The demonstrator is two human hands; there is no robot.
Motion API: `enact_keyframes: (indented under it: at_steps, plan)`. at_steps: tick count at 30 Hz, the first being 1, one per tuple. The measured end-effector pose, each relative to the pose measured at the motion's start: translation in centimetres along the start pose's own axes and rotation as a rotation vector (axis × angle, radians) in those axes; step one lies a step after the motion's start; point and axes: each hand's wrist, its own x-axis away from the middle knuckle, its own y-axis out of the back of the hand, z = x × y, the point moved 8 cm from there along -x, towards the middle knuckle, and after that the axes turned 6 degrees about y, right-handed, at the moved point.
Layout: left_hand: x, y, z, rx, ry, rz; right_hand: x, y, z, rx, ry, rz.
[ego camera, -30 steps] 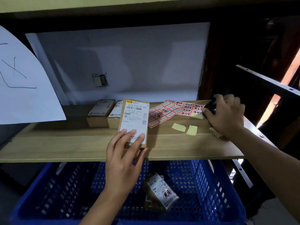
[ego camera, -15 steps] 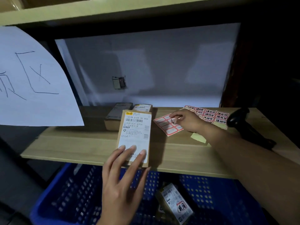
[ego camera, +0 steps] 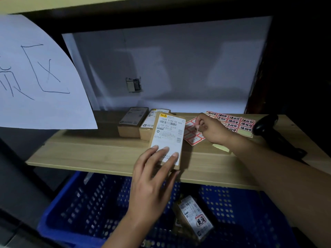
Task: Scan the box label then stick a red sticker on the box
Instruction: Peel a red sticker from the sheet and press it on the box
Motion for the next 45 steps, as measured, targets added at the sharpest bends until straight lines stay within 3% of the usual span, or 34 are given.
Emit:
enact_keyframes:
  at_steps: [5, 8, 11, 14, 18, 27, 29, 31, 34, 36, 45]
  plan:
    - [-0.6, -0.8, 0.1, 0.002, -0.005, 0.019, 0.0, 0.7, 0.1, 0.106, 0.031, -0.026]
    - [-1.2, -1.4, 0.4, -0.008, -0.006, 0.029, 0.7, 3.3, 1.5, 0.073, 0.071, -0.285]
    - [-2.0, -1.8, 0.6, -0.013, -0.004, 0.022, 2.5, 6.0, 5.2, -0.192, 0.1, -0.469]
    - [-2.7, -2.0, 0.4, -0.005, -0.012, -0.002, 5.0, 5.9, 10.9, -0.492, 0.169, -0.318]
    - [-3.1, -1.4, -0.7, 0.05, -0.031, -0.082, 7.5, 4.2, 15.4, -0.499, 0.186, -0.186]
    - [-2.9, 0.4, -1.9, 0.124, -0.026, -0.166, 10.3, 4.1, 17.7, -0.014, 0.313, -0.401]
    - [-2.9, 0.5, -1.7, 0.127, -0.026, -0.149, 10.7, 4.0, 16.9, 0.025, 0.218, -0.469]
    - [-3.0, 0.7, -1.8, 0.116, -0.039, -0.138, 10.9, 3.4, 15.3, -0.075, 0.047, -0.431]
    - [-3.2, 1.1, -1.7, 0.085, -0.037, -0.142, 10.8, 1.0, 14.0, -0.536, -0.146, -0.194]
    - [-3.2, 1.4, -1.3, 0.078, 0.001, -0.139, 11.1, 0.1, 14.1, -0.778, -0.188, -0.123]
    - [-3.2, 3.0, -1.2, -0.159, -0.068, -0.191, 11.8, 0.7, 15.2, -0.835, -0.159, -0.085]
